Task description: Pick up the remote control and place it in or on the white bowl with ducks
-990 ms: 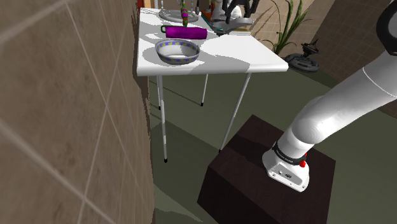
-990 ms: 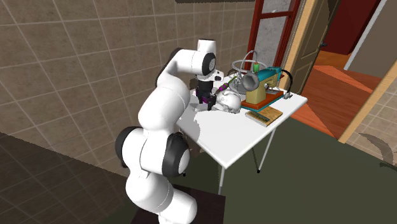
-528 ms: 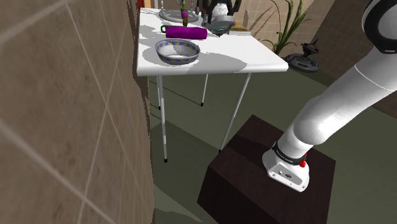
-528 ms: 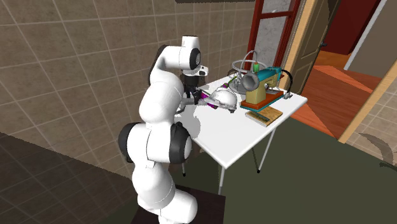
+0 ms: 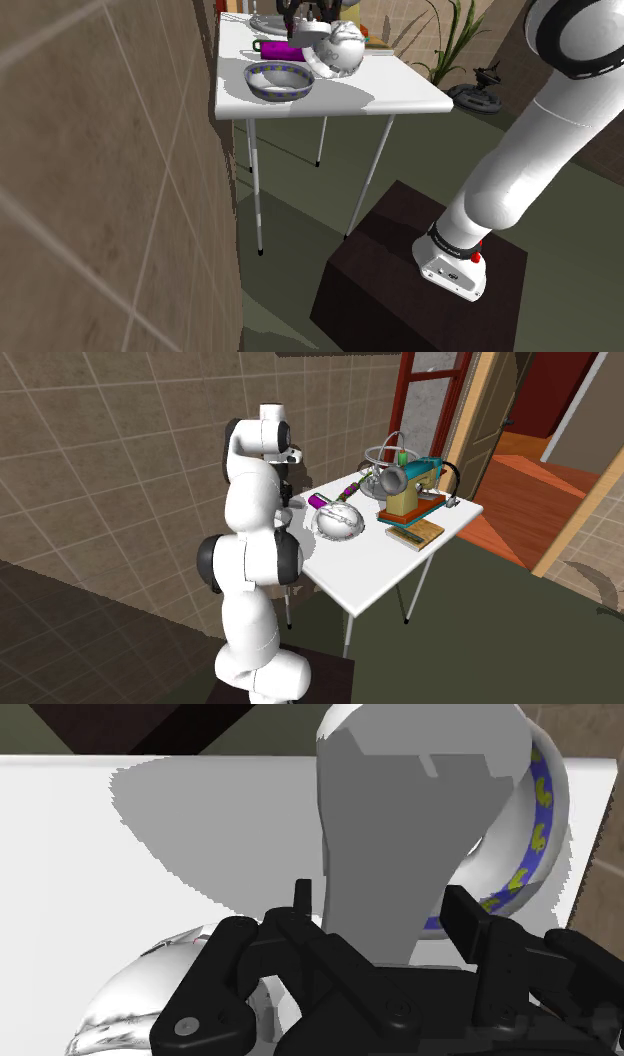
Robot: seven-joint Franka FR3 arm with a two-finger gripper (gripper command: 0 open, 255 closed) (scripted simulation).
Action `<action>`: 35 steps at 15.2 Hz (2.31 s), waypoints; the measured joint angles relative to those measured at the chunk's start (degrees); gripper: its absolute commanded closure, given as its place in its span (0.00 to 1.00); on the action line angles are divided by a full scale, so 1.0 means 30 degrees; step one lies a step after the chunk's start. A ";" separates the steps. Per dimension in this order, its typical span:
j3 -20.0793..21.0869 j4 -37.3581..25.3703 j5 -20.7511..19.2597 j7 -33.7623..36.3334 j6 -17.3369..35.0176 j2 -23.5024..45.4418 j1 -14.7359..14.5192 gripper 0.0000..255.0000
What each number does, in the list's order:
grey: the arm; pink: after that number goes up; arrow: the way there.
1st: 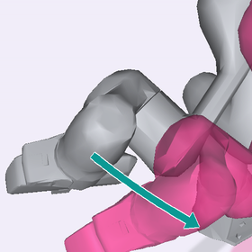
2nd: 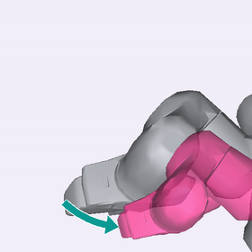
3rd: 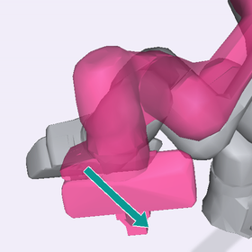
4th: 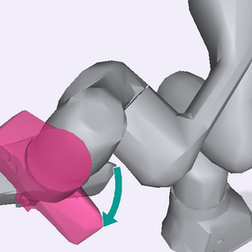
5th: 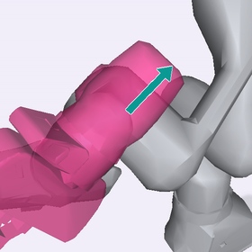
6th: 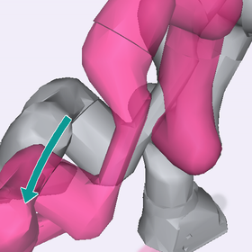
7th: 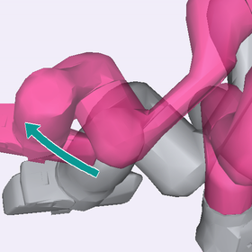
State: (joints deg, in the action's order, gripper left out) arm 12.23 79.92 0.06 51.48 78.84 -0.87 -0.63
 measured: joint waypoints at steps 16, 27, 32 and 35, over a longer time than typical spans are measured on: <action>0.0960 0.1259 -0.0325 0.2005 0.2547 0.1299 -0.1025 1.00; 0.0951 0.2680 -0.0188 0.1899 0.3610 0.0878 -0.0967 0.00; 0.0932 0.2720 -0.0202 0.1906 0.3614 0.0905 -0.0952 0.00; 0.0999 0.0703 -0.0351 0.2022 0.2148 0.1450 -0.1038 0.00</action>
State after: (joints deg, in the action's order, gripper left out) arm 15.23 82.03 -1.00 57.55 85.29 3.48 -3.74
